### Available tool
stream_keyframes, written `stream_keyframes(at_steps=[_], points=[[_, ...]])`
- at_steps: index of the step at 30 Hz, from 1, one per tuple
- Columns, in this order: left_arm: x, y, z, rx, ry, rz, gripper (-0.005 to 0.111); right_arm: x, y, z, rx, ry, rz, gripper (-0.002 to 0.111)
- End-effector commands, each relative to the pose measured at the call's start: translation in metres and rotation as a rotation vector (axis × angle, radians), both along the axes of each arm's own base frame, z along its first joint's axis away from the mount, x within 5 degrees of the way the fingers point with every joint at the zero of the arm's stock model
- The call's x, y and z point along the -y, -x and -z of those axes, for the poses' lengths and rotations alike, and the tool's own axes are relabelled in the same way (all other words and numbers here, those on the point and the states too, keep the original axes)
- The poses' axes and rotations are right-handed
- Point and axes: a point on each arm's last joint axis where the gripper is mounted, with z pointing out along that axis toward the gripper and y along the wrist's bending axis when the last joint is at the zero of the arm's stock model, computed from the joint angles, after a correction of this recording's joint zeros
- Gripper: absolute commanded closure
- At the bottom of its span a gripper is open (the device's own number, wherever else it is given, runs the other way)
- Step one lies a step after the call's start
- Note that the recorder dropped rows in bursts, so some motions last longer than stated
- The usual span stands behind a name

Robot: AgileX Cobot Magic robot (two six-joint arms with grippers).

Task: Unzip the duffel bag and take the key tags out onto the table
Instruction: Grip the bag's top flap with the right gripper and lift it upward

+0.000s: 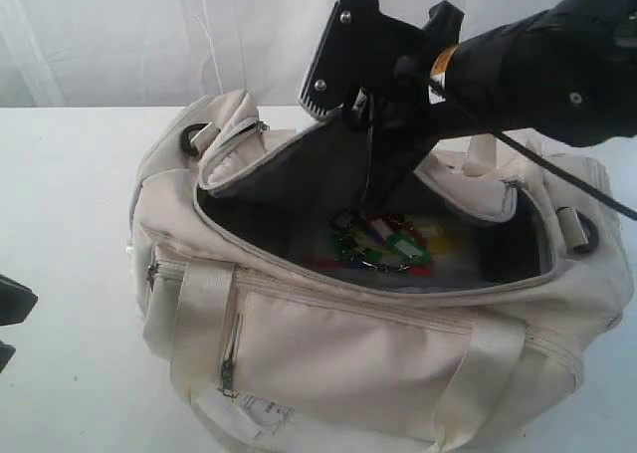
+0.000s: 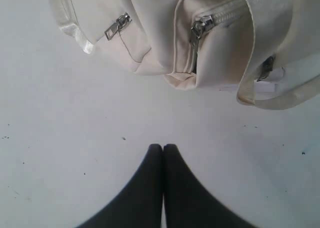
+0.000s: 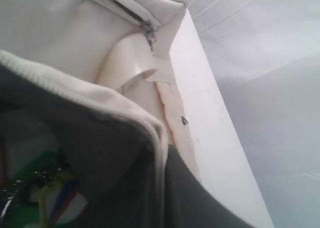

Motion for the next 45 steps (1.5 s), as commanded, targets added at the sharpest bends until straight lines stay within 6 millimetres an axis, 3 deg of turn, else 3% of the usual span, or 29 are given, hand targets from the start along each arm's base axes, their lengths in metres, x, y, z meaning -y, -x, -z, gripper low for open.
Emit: stream_keyframes(at_steps=[1,7,14,21,26,32,36,41,42,45], points=[[-0.001,0.003,0.002,-0.021,0.013,-0.010,0.107,0.001,-0.025,-0.002,0.050,-0.046,0.035,0.108],[0.000,0.003,0.002,-0.023,0.017,-0.010,0.107,-0.006,-0.061,-0.010,0.107,-0.096,0.070,0.108],[0.000,0.003,0.002,-0.021,0.017,-0.010,0.107,-0.003,-0.126,-0.013,0.170,-0.128,0.153,0.108],[0.000,0.002,0.001,-0.014,0.021,-0.011,0.107,0.005,-0.182,-0.001,0.205,-0.143,0.225,0.108],[0.000,0.002,0.001,-0.014,0.021,-0.011,0.107,0.011,-0.212,0.023,0.191,-0.129,0.262,0.108],[0.000,0.002,0.001,-0.014,0.021,-0.011,0.107,0.013,-0.227,0.055,0.141,-0.094,0.279,0.108],[0.000,0.002,0.001,-0.014,0.021,-0.011,0.107,0.012,-0.230,0.067,0.117,-0.079,0.281,0.092],[0.000,0.002,0.001,-0.013,0.020,-0.009,0.107,0.013,-0.228,0.062,0.093,-0.082,0.303,0.053],[0.000,0.002,0.001,-0.013,0.020,-0.009,0.107,0.014,-0.227,0.058,0.092,-0.085,0.308,0.049],[0.000,0.002,0.001,-0.017,0.018,-0.009,0.107,0.016,-0.223,0.042,0.101,-0.105,0.320,0.051]])
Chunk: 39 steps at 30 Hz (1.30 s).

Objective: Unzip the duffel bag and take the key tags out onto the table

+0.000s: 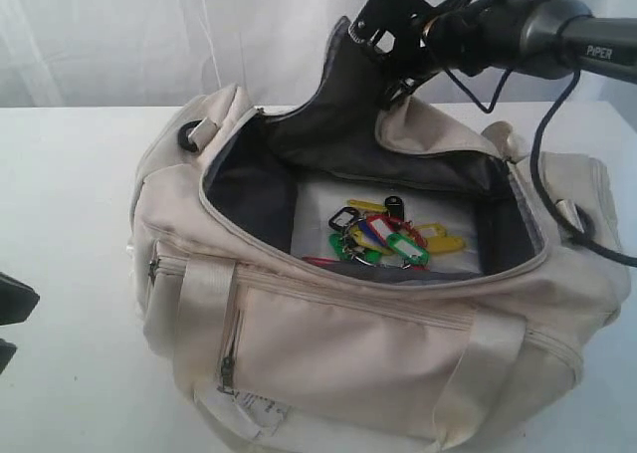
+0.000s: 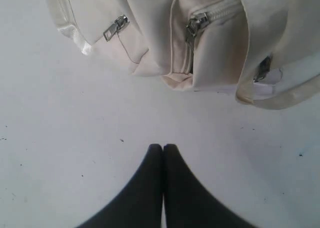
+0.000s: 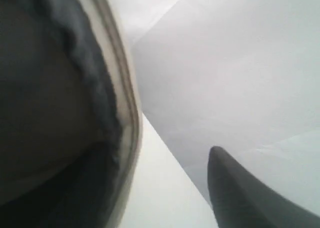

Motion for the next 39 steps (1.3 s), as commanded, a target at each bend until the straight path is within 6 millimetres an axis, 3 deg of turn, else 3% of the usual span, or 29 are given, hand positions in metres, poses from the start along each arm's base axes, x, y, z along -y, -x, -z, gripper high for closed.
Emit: stream_keyframes(at_steps=[1,4,10,12,14,17,20,30,36,39], points=[[-0.001,0.003,0.002,-0.021,0.008,-0.008,0.107,0.009,0.008,-0.038,0.029,-0.051,0.038,0.054],[-0.001,0.003,0.002,-0.026,0.006,-0.007,0.107,0.017,0.019,-0.059,-0.001,-0.031,0.065,0.058],[-0.001,0.003,0.002,-0.026,0.006,-0.007,0.107,0.042,0.059,-0.110,-0.152,-0.049,0.211,0.076],[-0.001,0.003,0.002,-0.026,0.006,-0.007,0.107,0.048,0.071,-0.116,-0.247,-0.094,0.278,0.080],[-0.001,0.003,0.002,-0.026,0.006,-0.007,0.107,0.046,0.083,-0.110,-0.396,-0.111,0.292,0.091],[-0.001,0.003,0.002,-0.026,0.006,-0.007,0.107,0.032,0.100,-0.101,-0.602,-0.105,0.104,0.108],[-0.001,0.003,0.002,-0.026,0.006,-0.007,0.107,0.026,0.111,-0.098,-0.681,-0.040,-0.039,0.108],[-0.001,0.003,0.002,-0.028,0.005,-0.007,0.107,0.003,0.123,-0.092,-0.559,0.221,0.061,0.108],[-0.001,0.003,0.002,-0.028,0.005,-0.007,0.107,-0.007,0.121,-0.069,-0.628,0.255,0.063,0.108],[-0.001,0.003,0.002,-0.028,0.005,-0.007,0.107,-0.010,0.120,-0.059,-0.657,0.287,0.030,0.098]])
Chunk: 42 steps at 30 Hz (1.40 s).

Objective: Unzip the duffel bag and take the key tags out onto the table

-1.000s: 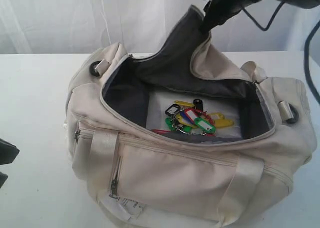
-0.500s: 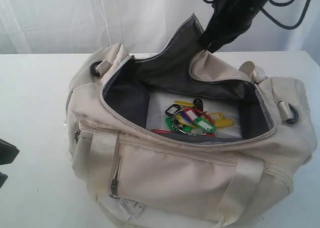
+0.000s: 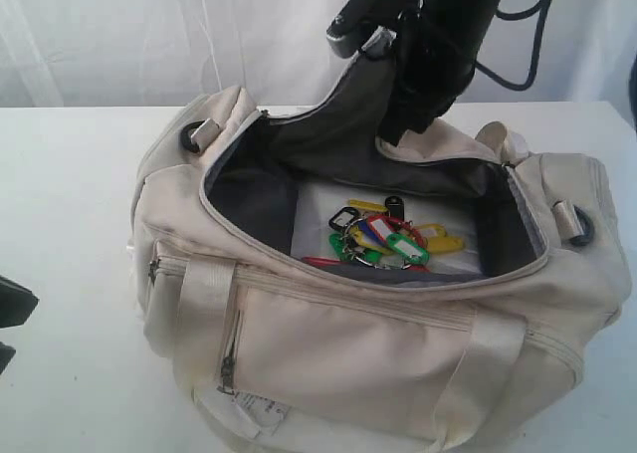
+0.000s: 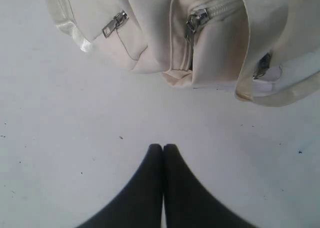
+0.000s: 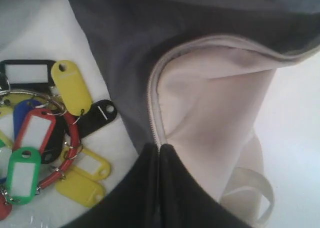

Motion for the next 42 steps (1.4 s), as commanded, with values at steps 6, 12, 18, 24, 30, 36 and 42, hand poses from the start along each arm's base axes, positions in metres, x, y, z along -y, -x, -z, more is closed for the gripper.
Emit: stream_keyframes(at_steps=[6,12,18,24,30,36,42], points=[[-0.001,0.003,0.002,-0.021,0.008,-0.008,0.107,-0.003,-0.007,0.025,-0.039,0.079,-0.069,0.059],[-0.001,0.003,0.002,-0.023,0.007,-0.007,0.107,-0.002,-0.018,0.046,-0.035,0.174,-0.079,0.057],[-0.001,0.003,0.002,-0.023,0.009,-0.007,0.107,0.004,-0.030,0.064,-0.004,0.277,0.016,0.082],[-0.001,0.003,0.002,-0.023,0.009,-0.007,0.107,0.014,-0.040,0.051,0.153,0.296,0.183,0.108],[0.000,0.003,0.002,-0.025,0.014,-0.008,0.107,0.039,-0.053,0.037,0.269,0.239,0.405,0.108],[0.000,0.003,0.002,-0.027,0.017,-0.008,0.107,0.075,-0.066,0.040,0.236,0.145,0.609,0.108],[0.000,0.003,0.002,-0.027,0.017,-0.008,0.107,0.096,-0.073,0.049,0.126,0.037,0.701,0.108]])
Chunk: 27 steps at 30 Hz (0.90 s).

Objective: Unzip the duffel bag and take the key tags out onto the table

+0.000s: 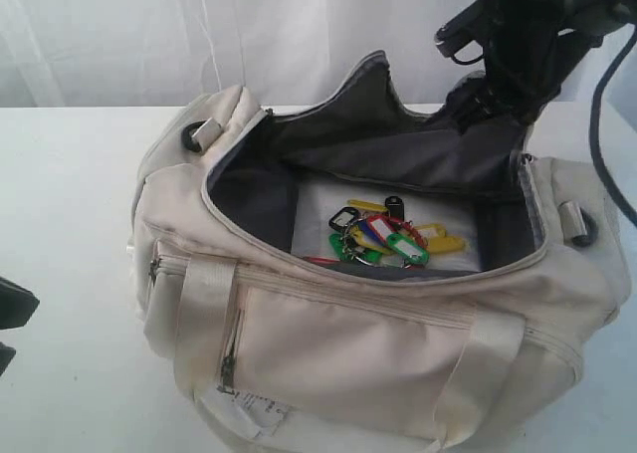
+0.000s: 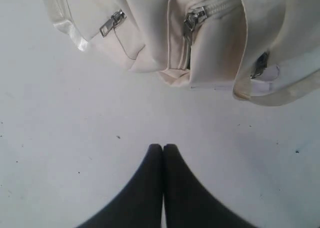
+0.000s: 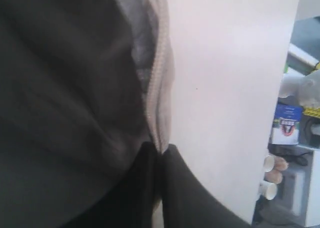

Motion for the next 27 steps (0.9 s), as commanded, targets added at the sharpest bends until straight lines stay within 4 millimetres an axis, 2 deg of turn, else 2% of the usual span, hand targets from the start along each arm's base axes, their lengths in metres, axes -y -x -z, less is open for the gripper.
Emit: stream_keyframes(at_steps=[1,5,8,11,13,17,20,24,27], points=[[-0.001,0.003,0.002,-0.020,0.012,-0.008,0.107,0.020,-0.004,0.001,-0.025,-0.081,0.069,0.108],[-0.001,0.003,0.002,-0.020,0.012,-0.008,0.107,0.031,-0.007,0.003,-0.040,-0.120,0.095,0.103],[0.000,0.003,0.002,-0.022,0.016,-0.008,0.107,0.037,-0.007,0.003,-0.062,-0.106,0.101,0.086],[0.000,0.003,0.002,-0.022,0.016,-0.008,0.107,0.041,-0.006,0.003,-0.075,-0.095,0.115,0.062],[0.000,0.003,0.002,-0.023,0.018,-0.008,0.107,0.042,-0.005,0.003,-0.082,-0.083,0.119,0.055],[0.001,0.003,0.001,-0.028,0.027,-0.009,0.107,0.041,-0.001,-0.008,-0.059,-0.099,0.116,0.063],[0.001,0.003,0.001,-0.030,0.031,-0.009,0.107,0.035,0.005,-0.033,0.026,-0.157,0.080,0.072],[0.001,0.003,0.002,-0.033,0.032,-0.009,0.107,0.009,0.020,-0.070,0.130,-0.390,0.000,0.082],[0.001,0.004,0.002,-0.033,0.033,-0.008,0.107,-0.017,0.034,-0.076,0.064,-0.471,-0.183,0.092]])
